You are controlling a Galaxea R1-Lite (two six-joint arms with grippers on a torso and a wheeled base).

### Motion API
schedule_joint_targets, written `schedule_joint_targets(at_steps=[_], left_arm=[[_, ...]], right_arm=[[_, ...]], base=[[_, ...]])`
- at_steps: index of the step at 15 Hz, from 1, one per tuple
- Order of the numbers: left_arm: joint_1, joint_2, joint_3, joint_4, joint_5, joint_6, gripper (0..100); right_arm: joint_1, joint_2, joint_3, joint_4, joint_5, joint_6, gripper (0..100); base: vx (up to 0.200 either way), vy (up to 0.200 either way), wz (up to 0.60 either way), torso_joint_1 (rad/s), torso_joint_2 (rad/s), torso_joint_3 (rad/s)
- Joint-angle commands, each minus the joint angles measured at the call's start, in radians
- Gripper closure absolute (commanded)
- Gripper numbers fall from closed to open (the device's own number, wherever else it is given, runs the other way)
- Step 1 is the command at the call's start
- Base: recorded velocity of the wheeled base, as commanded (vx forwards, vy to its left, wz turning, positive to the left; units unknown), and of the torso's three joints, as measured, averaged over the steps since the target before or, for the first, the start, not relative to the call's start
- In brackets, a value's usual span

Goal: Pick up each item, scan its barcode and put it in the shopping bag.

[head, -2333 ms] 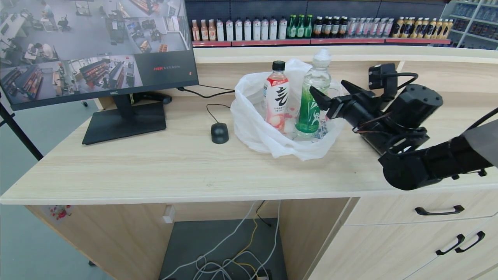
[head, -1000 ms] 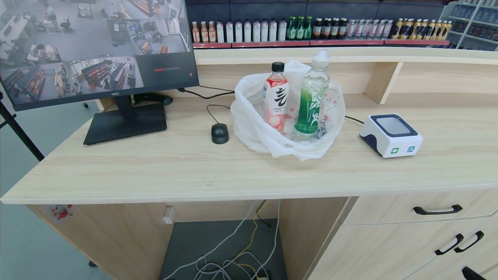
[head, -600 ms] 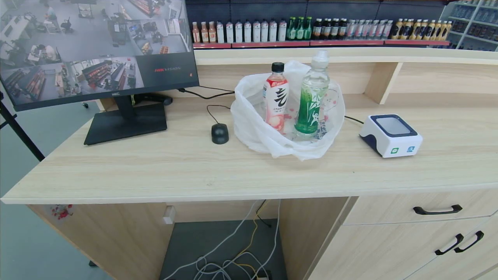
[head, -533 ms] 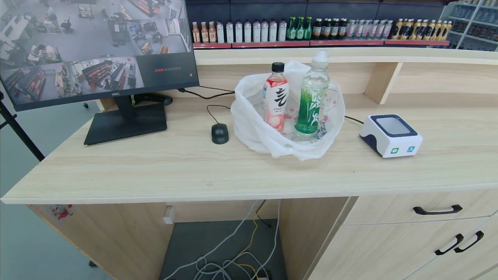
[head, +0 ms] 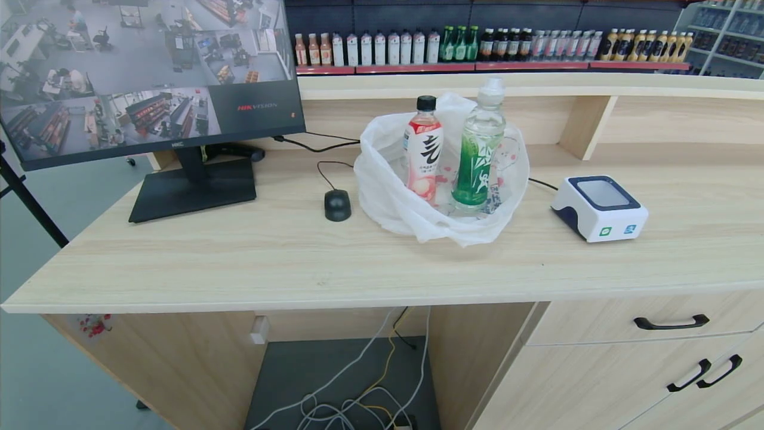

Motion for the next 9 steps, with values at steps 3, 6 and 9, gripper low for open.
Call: schedule_joint_targets(at_steps=[3,6,9], left_arm=[[0.000,0.000,0.000,0.000,0.000,0.000,0],[-0.001,0.000,0.000,0.000,0.000,0.000,0],[-0.001,0.000,0.000,0.000,0.000,0.000,0]], right_arm=[[0.000,-0.006,0.000,0.009,-0.094,0.059,0],[0.009,-0.004,-0.001,0.044,-0.171,0.104,0],[0.064,-0.021,-0.001,0.043,-0.169,0.101,0]], base=[[0.000,0.000,0.00,0.000,0.00,0.000],[0.000,0.000,0.00,0.000,0.00,0.000],[0.000,0.000,0.00,0.000,0.00,0.000]])
